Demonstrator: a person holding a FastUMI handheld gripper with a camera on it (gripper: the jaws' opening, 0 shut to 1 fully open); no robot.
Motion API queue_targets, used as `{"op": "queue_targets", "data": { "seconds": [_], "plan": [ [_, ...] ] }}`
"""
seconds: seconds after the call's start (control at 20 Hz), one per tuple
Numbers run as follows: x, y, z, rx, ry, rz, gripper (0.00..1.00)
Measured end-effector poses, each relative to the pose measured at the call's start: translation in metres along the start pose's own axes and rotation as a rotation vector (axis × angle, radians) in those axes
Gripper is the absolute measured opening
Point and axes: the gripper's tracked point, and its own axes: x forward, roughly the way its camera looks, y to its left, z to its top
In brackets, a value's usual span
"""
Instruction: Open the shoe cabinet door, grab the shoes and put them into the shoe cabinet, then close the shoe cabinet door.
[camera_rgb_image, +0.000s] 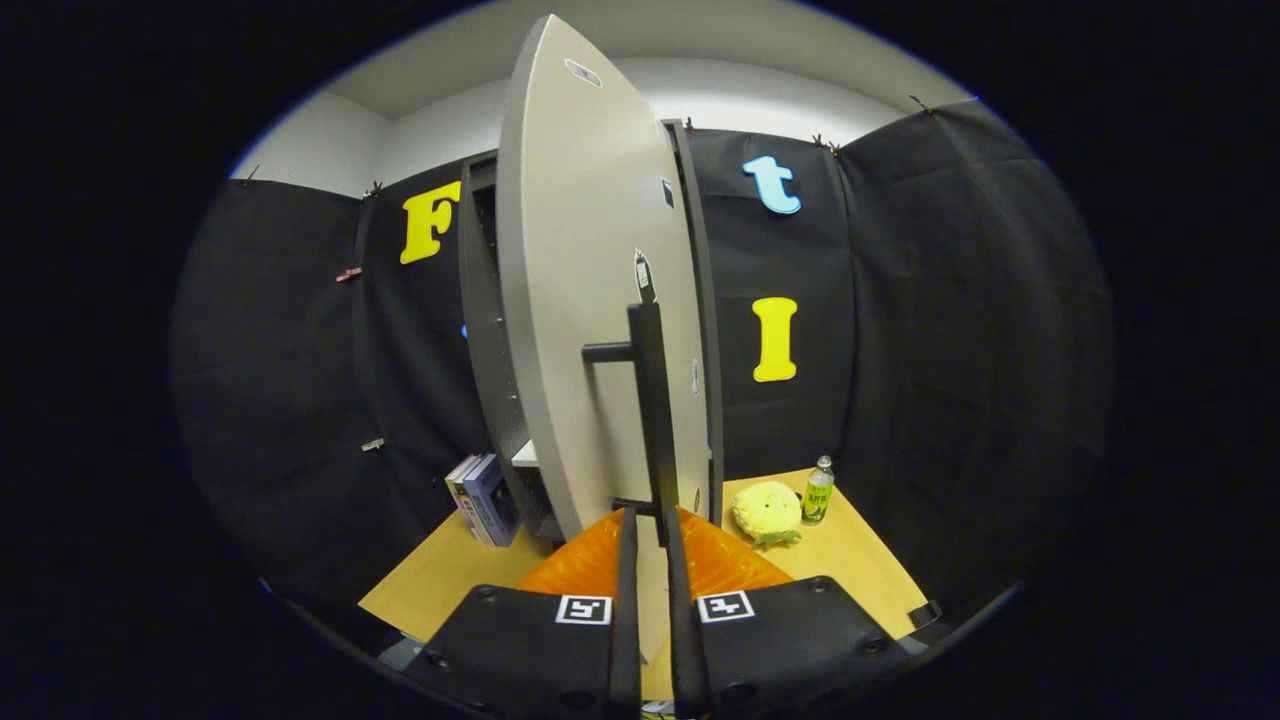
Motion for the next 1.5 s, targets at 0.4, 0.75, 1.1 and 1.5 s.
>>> {"op": "queue_targets", "data": {
  "seconds": [0.4, 0.75, 1.1, 1.5],
  "plan": [
    [-0.016, 0.029, -0.03, -0.079, 0.02, 0.081, 0.16],
    [0.014, 0.066, -0.144, -0.037, 0.304, 0.146, 0.28],
    [0.071, 0.09, -0.267, -0.042, 0.534, 0.111, 0.28],
    [0.136, 0.09, -0.387, -0.035, 0.76, -0.017, 0.28]
  ]
}}
